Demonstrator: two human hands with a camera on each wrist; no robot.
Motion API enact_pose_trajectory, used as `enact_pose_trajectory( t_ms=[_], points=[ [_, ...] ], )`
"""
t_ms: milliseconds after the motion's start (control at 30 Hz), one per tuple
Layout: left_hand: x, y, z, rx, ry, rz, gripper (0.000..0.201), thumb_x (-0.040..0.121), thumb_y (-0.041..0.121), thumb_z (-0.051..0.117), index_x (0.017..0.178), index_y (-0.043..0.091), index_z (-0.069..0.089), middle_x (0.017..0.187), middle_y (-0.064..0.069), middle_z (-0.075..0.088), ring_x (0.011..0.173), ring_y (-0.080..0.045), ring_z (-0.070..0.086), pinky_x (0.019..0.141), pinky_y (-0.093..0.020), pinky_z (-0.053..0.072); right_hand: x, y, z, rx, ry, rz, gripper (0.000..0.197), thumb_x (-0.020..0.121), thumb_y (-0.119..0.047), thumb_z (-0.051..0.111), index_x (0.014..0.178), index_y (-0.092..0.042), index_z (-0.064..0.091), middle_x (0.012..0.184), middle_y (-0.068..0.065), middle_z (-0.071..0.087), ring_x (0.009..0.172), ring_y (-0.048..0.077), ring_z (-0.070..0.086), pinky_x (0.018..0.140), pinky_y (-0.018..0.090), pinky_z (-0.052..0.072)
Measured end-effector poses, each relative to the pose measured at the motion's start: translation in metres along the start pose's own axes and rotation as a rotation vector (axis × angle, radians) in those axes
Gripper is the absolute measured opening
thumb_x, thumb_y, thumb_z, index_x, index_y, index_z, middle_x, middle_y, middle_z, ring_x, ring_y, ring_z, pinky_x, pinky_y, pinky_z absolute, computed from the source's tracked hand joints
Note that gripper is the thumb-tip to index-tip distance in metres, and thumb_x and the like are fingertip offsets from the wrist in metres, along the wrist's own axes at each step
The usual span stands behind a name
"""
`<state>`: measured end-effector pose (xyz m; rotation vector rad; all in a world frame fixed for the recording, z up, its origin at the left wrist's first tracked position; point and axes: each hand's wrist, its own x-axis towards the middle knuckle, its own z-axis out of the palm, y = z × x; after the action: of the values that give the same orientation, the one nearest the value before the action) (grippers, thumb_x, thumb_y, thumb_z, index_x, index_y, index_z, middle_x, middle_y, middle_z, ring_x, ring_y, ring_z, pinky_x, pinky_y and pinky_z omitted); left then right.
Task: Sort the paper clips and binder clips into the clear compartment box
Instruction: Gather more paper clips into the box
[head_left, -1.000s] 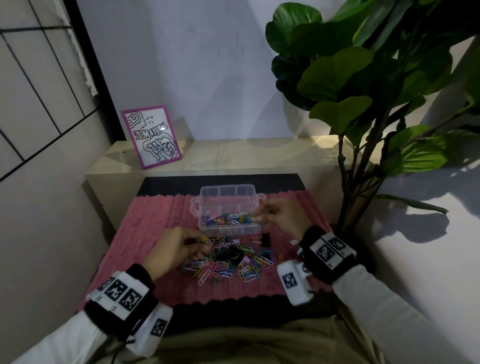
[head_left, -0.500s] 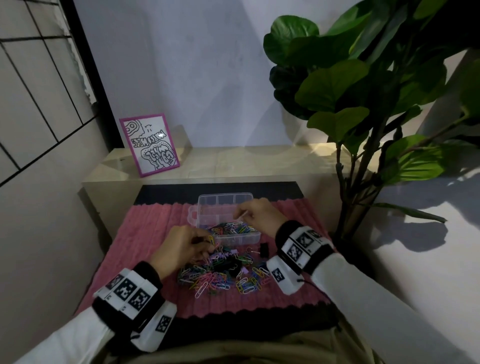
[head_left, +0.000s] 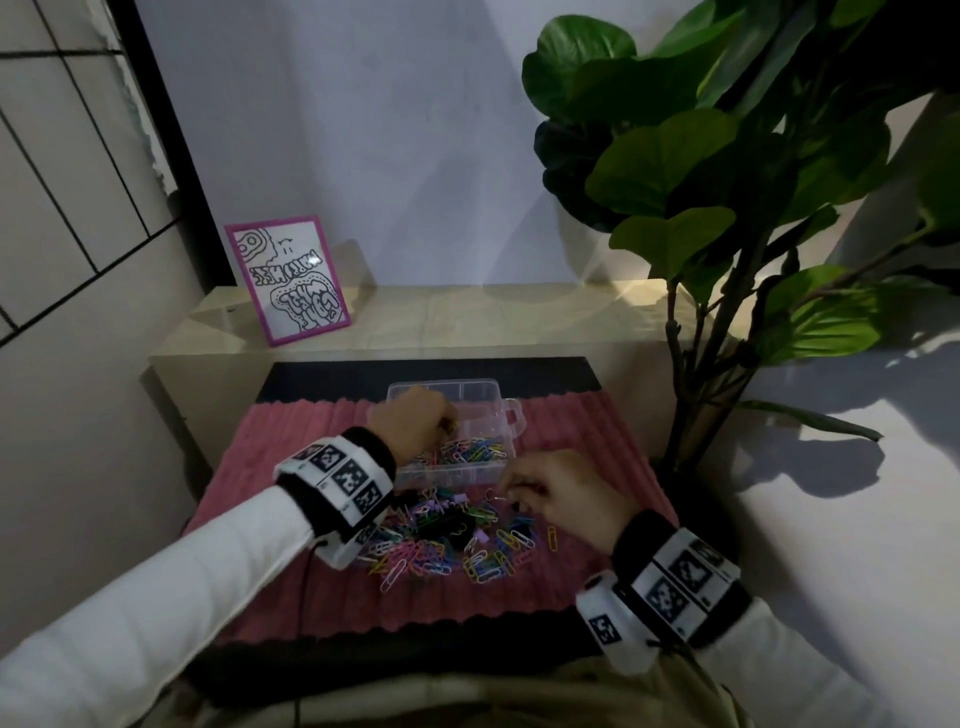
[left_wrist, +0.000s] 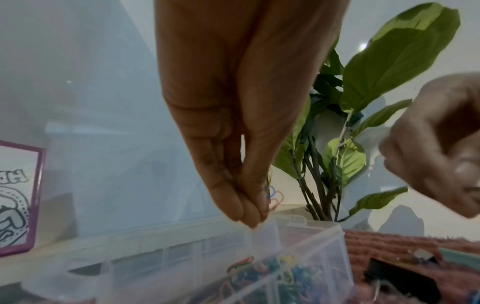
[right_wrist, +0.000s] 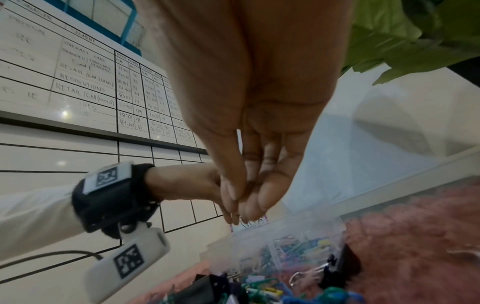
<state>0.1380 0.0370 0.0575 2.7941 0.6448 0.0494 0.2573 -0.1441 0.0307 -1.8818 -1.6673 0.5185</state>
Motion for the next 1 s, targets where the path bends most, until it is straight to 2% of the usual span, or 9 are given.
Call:
enact_pose_trajectory(
  t_ms=[100,233,400,533,633,700,800,867,1000],
  points=[
    [0.003,0.000,0.002,0.049,-0.069,0.026,0.018,0.085,0.005,0.051,0.091,0.008,0.068,0.098,-0.011,0.068,0.091,-0.027,0.064,0.088,-0.043,0.051,-0.007,0.001,0.001,-0.023,-0.030,-0.009,0.016,0.084,-0.002,0.057,0.090,-0.011,0.069,0.080,-0.007,0.065,0.063,-0.010,0.056,0.065,0.006,0.044],
    [-0.003,-0.004,0.005,0.026,-0.059,0.060,0.021,0.085,0.004,0.054,0.100,0.009,0.068,0.103,-0.007,0.069,0.095,-0.021,0.064,0.089,-0.035,0.051,-0.016,0.011,-0.003,0.030,-0.009,0.047,0.017,0.084,0.001,0.056,0.091,-0.008,0.069,0.074,-0.008,0.062,0.061,-0.011,0.058,0.060,0.004,0.042],
    [-0.008,-0.011,0.013,-0.042,0.053,0.032,0.009,0.082,0.007,0.060,0.089,0.012,0.063,0.089,-0.003,0.070,0.082,-0.016,0.064,0.076,-0.031,0.053,-0.014,0.007,0.007,-0.035,-0.028,0.028,0.015,0.085,-0.002,0.057,0.090,-0.009,0.069,0.081,0.001,0.070,0.065,-0.004,0.060,0.068,0.015,0.048],
    [-0.010,-0.013,0.016,-0.057,0.079,-0.019,0.017,0.085,0.003,0.054,0.100,0.011,0.053,0.088,-0.004,0.069,0.082,-0.020,0.065,0.073,-0.031,0.052,-0.009,-0.009,0.027,-0.205,-0.092,-0.069,0.013,0.086,-0.012,0.056,0.095,-0.012,0.064,0.100,0.005,0.064,0.092,0.020,0.060,0.079,0.034,0.049],
    [-0.023,-0.010,0.013,-0.039,0.101,0.042,0.031,0.086,-0.003,0.049,0.112,0.015,0.051,0.098,0.000,0.067,0.086,-0.016,0.063,0.077,-0.029,0.053,-0.008,-0.013,0.037,-0.391,-0.252,-0.035,0.037,0.081,-0.030,0.063,0.113,-0.014,0.053,0.118,0.006,0.049,0.113,0.021,0.045,0.082,0.036,0.044],
    [-0.040,-0.001,0.012,-0.089,0.075,0.112,0.026,0.088,0.003,0.050,0.108,0.019,0.053,0.097,0.003,0.064,0.084,-0.012,0.060,0.074,-0.026,0.051,-0.008,-0.011,0.040,-0.449,-0.316,-0.011,0.048,0.077,-0.034,0.066,0.118,-0.016,0.049,0.122,0.006,0.043,0.119,0.022,0.037,0.085,0.040,0.044],
    [-0.071,0.015,0.020,-0.102,-0.053,0.187,0.012,0.086,0.016,0.056,0.095,0.023,0.060,0.097,0.007,0.064,0.085,-0.007,0.058,0.075,-0.020,0.043,-0.006,-0.008,0.043,-0.425,-0.302,-0.019,0.040,0.078,-0.028,0.066,0.113,-0.015,0.052,0.118,0.008,0.044,0.117,0.022,0.038,0.085,0.040,0.044],
    [-0.087,0.020,0.032,-0.108,-0.116,0.211,0.012,0.084,0.017,0.057,0.092,0.025,0.062,0.102,0.007,0.064,0.093,-0.009,0.059,0.081,-0.024,0.045,-0.004,-0.005,0.044,-0.383,-0.250,-0.045,0.026,0.079,-0.017,0.063,0.104,-0.012,0.056,0.112,0.009,0.048,0.113,0.024,0.043,0.085,0.039,0.043],
    [-0.102,0.023,0.053,-0.062,-0.097,0.225,0.024,0.087,0.021,0.052,0.109,0.028,0.054,0.113,0.006,0.057,0.102,-0.015,0.057,0.085,-0.031,0.046,-0.002,0.003,0.041,-0.266,-0.144,-0.057,0.014,0.077,-0.008,0.063,0.090,-0.013,0.063,0.103,0.006,0.057,0.100,0.022,0.054,0.080,0.034,0.045]
  ],
)
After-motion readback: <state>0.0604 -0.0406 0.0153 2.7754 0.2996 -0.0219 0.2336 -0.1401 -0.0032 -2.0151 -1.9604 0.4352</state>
